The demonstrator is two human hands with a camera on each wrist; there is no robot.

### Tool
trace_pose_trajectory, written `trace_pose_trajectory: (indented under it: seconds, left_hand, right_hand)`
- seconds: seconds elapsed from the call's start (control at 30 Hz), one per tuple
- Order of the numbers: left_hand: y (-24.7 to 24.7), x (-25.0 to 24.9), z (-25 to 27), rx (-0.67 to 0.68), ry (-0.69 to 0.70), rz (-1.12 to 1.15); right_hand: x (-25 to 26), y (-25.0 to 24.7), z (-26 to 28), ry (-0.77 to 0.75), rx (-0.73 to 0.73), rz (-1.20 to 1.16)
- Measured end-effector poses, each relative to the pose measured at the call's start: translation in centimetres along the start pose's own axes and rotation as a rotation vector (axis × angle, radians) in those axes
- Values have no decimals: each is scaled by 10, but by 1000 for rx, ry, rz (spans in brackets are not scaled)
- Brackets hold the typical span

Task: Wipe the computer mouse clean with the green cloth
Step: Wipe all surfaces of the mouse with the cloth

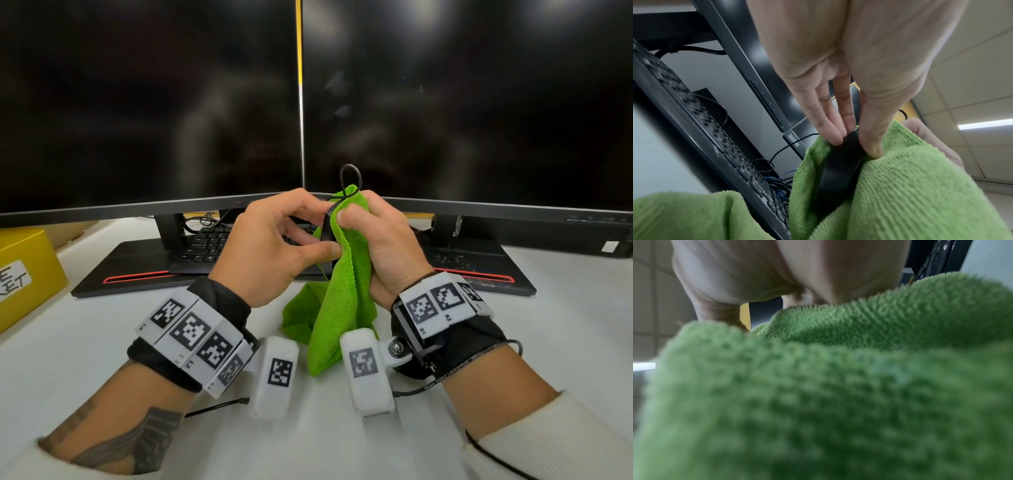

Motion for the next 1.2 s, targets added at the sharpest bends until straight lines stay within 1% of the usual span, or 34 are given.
trace_pose_trajectory:
  seconds: [0.17,0.27,0.37,0.5,0.7,0.9,1.07,1.2]
  left_hand:
    - [2,-3,1,0,6,8]
    - [1,-4,1,5,5,19]
    - [-2,-4,1,0,-17,14]
    - [-1,-4,1,6,-22,14]
    - [-1,-3,2,8,-13,8]
    - [-1,-5,1,11,1,7]
    - [-1,-4,1,9,-4,14]
    - [-1,-3,1,6,-12,3]
  right_hand:
    - [-3,0,-3,-21,-103,-83]
    - [-4,-1,-3,-3,-61,-129]
    - [-4,0,-2,-7,8,-101]
    - [-3,0,0,-7,52,-84]
    - [-1,-1,1,4,31,-53]
    - [-1,1,0,3,1,-75]
    - [-1,1,2,16,36,-81]
    - [-1,1,1,8,32,-75]
Point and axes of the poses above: each hand's wrist, its own z-axis away from the middle knuckle, its own y-axis out of the palm, x = y × z, the point moved 3 cm from there along -z, towards the middle knuckle, and after that the axes turned 3 degrees about -z, right-handed, at the moved point
